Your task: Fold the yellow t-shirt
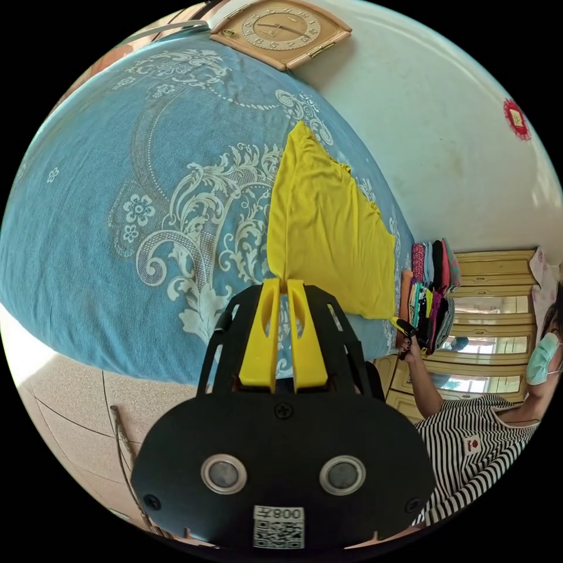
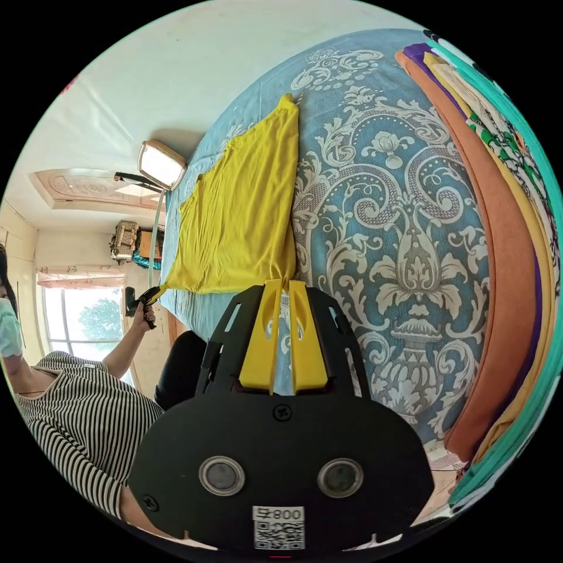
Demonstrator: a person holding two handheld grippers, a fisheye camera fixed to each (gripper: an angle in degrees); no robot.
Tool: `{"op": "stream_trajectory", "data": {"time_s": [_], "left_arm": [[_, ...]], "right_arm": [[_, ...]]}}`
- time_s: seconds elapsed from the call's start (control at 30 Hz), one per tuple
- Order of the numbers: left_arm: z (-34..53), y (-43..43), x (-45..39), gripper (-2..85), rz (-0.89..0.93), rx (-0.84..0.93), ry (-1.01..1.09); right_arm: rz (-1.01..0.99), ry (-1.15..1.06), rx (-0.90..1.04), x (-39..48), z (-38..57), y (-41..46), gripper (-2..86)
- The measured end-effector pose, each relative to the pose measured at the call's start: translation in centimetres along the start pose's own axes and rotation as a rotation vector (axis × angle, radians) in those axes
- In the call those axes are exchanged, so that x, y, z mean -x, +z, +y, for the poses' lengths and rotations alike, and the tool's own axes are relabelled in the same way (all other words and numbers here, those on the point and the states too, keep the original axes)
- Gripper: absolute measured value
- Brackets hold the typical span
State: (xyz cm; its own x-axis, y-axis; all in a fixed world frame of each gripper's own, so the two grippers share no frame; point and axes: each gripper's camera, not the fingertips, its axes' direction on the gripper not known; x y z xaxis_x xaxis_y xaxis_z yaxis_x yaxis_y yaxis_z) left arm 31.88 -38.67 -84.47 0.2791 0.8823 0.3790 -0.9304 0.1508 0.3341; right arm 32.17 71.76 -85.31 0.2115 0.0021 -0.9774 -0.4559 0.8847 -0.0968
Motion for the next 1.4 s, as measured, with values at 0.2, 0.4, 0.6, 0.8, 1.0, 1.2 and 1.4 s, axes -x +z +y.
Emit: {"op": "stream_trajectory", "data": {"time_s": [0.2,0.4,0.6,0.8,1.0,1.2,1.4], "left_arm": [[-0.9,-1.7,-4.0,2.4,-0.026,-0.032,0.015],[-0.6,2.0,-6.8,2.8,-0.051,0.009,-0.063],[1.5,0.4,-14.1,3.7,-0.105,-0.096,-0.052],[2.0,4.6,-30.5,6.0,0.005,-0.074,0.229],[2.8,19.4,-59.7,9.0,0.158,0.164,0.812],[6.1,30.8,-80.0,7.8,-0.056,0.205,1.190],[5.8,32.8,-84.6,2.9,-0.162,0.136,1.130]], "right_arm": [[0.022,-0.097,-0.004,1.2,0.9,-3.0,1.4],[0.050,-0.072,0.042,0.8,1.3,-0.8,1.0],[-0.011,-0.105,-0.038,2.0,2.8,-2.3,1.1],[-0.015,-0.180,-0.073,5.4,2.9,-3.2,1.2],[-0.038,-0.256,-0.092,8.6,1.8,-3.5,1.2],[-0.048,-0.348,-0.053,11.6,0.3,-2.4,1.1],[-0.018,-0.366,-0.078,10.8,-1.6,-2.5,0.9]]}}
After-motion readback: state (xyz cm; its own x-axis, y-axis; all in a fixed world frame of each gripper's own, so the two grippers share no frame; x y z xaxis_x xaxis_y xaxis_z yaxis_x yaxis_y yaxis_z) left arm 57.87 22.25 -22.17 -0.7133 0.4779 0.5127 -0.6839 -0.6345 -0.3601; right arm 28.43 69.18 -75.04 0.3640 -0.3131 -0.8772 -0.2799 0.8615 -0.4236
